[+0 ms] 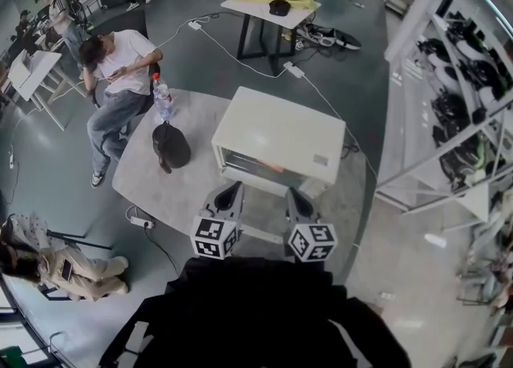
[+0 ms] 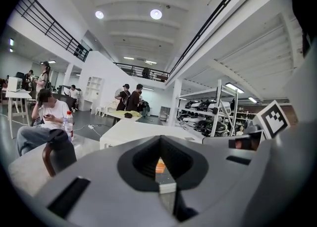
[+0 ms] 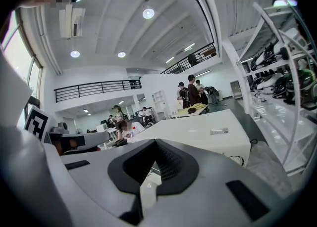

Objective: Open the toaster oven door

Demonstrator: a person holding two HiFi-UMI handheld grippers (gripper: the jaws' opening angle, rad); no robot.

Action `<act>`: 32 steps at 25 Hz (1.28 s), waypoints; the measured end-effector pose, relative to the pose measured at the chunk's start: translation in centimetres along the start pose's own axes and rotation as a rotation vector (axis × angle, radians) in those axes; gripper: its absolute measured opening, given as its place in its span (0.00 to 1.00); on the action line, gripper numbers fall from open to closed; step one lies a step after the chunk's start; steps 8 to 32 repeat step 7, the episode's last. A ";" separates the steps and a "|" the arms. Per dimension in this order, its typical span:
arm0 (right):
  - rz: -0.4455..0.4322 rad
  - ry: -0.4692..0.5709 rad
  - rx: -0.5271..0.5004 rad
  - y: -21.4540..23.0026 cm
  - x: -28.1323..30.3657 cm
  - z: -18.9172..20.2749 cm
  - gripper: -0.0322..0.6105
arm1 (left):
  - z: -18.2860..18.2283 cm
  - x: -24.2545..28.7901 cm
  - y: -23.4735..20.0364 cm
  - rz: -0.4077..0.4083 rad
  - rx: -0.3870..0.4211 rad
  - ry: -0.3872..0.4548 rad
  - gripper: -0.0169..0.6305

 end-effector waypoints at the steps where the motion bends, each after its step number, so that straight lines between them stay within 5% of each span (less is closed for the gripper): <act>1: -0.001 -0.001 -0.004 0.1 0.1 0.0 0.05 | 0.1 0.0 0.0 0.000 -0.001 0.000 0.03; 32: -0.013 0.002 -0.019 0.1 0.9 -0.2 0.05 | 0.2 0.5 -0.5 -0.011 0.002 0.003 0.03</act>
Point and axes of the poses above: the fingertips, and each gripper's own axes: x forward along the fingers, y to its right, z out of its underside, the point moved 5 cm from there along -x, backward along the fingers, and after that the axes turned 13 degrees about x, right-handed, at the moved point
